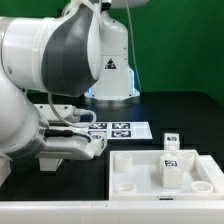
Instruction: Assemble one leg
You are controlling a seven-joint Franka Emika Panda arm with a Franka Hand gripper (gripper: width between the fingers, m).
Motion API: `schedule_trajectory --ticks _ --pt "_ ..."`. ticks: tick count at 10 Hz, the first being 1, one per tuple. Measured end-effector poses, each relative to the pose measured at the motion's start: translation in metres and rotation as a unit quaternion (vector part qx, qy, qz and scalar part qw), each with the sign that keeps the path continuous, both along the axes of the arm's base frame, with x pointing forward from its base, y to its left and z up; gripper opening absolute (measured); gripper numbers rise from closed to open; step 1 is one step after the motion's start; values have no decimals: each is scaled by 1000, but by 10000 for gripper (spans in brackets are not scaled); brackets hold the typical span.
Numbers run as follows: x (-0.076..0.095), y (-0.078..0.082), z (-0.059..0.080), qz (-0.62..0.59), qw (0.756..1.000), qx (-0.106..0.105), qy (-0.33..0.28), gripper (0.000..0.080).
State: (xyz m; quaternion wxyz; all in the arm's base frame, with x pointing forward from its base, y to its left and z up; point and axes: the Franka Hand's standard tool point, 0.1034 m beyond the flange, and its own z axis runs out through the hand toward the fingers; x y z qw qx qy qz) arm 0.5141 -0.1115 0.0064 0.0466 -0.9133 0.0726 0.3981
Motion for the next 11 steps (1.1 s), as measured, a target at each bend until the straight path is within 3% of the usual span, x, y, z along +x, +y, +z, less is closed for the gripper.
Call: schedule_trajectory --ticks 1,2,3,4,6,9,10,11 --pt "3 2 -1 3 1000 -2 -9 649" --pt "4 5 -1 5 1000 -3 -9 556" --pt "4 6 -1 6 1000 -3 -9 373" --pt "4 7 -1 8 1000 -3 -10 281" --pt "7 10 5 12 1000 -1 -13 281" --pt "12 21 61 19 1000 10 -16 281" --pt "21 26 79 27 999 12 -33 281" --pt "26 28 88 36 998 18 -44 281"
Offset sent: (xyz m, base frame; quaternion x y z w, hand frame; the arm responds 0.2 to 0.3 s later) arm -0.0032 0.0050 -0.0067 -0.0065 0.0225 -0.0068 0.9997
